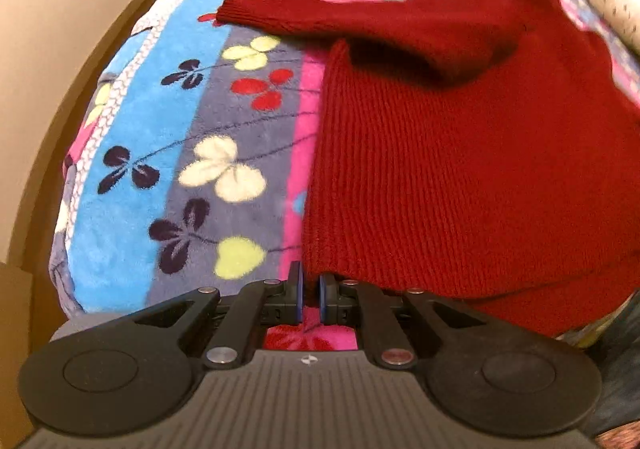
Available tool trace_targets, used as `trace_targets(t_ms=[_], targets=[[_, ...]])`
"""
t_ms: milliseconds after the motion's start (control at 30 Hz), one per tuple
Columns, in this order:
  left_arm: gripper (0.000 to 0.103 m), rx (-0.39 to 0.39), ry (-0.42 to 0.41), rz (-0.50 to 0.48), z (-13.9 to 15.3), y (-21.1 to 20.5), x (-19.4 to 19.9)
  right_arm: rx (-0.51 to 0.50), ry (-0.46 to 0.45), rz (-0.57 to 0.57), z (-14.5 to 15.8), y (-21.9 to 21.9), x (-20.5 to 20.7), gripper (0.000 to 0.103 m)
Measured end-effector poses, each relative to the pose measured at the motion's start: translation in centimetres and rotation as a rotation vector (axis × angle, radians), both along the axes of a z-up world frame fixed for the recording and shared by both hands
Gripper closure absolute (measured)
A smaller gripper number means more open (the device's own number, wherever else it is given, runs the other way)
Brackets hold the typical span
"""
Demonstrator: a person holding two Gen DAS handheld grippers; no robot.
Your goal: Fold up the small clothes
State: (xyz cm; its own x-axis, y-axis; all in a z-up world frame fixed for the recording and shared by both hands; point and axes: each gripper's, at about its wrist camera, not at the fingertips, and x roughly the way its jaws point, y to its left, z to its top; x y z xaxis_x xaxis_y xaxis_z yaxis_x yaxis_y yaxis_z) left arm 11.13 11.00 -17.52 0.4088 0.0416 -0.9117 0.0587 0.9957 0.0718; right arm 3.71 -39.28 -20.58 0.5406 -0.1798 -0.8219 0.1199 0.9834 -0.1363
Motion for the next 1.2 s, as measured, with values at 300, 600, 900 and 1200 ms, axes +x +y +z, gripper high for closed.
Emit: trace_targets(t_ms=[300,600,900,1200], targets=[[0.095,-0.031,-0.015,-0.013,2.2,0.4,-1.7,0.038,0.011,0.016,1.5,0.2,-1.8,0.096],[0.040,0.027,0.063,-0.017,-0.9,0.2,-1.0,0.092,0.133,-0.030,-1.9,-0.3,-0.8,0.083],[0.006,-0.057,-0.065,0.023,2.9,2.2,2.0,0.081,0.032,-0.087,4.0,-1.6,-2.5,0.027],[0.000,-0.187,-0.207,0.125,3.6,2.5,15.6,0.041,-0.003,-0.070,6.1,0.5,1.1,0.026]])
